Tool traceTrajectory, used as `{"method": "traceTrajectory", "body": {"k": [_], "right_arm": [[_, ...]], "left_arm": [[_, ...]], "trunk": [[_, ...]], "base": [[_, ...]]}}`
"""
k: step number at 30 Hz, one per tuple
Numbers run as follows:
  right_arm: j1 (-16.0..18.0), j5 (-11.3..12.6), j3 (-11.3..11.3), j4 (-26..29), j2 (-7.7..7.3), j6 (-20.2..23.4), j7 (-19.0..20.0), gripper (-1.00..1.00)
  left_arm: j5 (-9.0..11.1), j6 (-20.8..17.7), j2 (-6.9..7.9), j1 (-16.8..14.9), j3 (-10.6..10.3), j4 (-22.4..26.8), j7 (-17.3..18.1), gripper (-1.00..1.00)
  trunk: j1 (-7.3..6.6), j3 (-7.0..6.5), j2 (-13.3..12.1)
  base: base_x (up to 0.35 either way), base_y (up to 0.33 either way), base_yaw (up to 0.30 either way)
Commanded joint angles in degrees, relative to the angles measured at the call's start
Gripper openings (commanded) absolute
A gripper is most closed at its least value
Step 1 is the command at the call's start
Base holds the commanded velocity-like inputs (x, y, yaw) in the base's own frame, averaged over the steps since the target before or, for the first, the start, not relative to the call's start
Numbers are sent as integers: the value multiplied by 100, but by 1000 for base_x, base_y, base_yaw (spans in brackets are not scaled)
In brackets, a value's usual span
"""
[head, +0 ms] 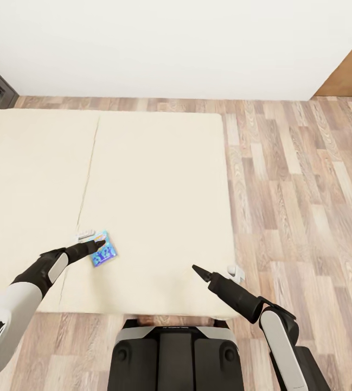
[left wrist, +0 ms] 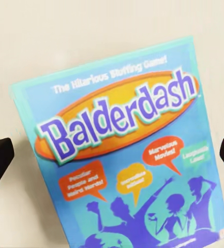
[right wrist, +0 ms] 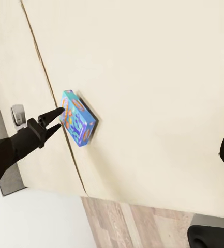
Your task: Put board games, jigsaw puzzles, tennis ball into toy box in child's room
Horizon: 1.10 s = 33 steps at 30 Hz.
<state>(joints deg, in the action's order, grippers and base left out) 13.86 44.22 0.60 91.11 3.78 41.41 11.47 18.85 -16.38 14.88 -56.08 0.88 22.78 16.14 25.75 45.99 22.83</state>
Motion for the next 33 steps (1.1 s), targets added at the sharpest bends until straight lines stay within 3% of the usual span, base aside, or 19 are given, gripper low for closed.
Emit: {"method": "traceTrajectory", "body": {"k": [1, 11, 33], "right_arm": [[3, -10, -7, 3, 5, 28, 18, 100], [3, -10, -6, 3, 8, 17, -4, 100], [3, -36, 47, 3, 17, 16, -24, 100]], "left_arm": [[47, -50, 3, 0, 9, 7, 24, 100], [24, -50, 7, 0, 9, 7, 209, 100], [23, -42, 7, 0, 5, 7, 223, 100]], "trunk": [[3, 6, 8], [3, 6, 8], [3, 6, 8]], "base": [[0, 27, -137], [9, 110, -39], [48, 47, -1]]}}
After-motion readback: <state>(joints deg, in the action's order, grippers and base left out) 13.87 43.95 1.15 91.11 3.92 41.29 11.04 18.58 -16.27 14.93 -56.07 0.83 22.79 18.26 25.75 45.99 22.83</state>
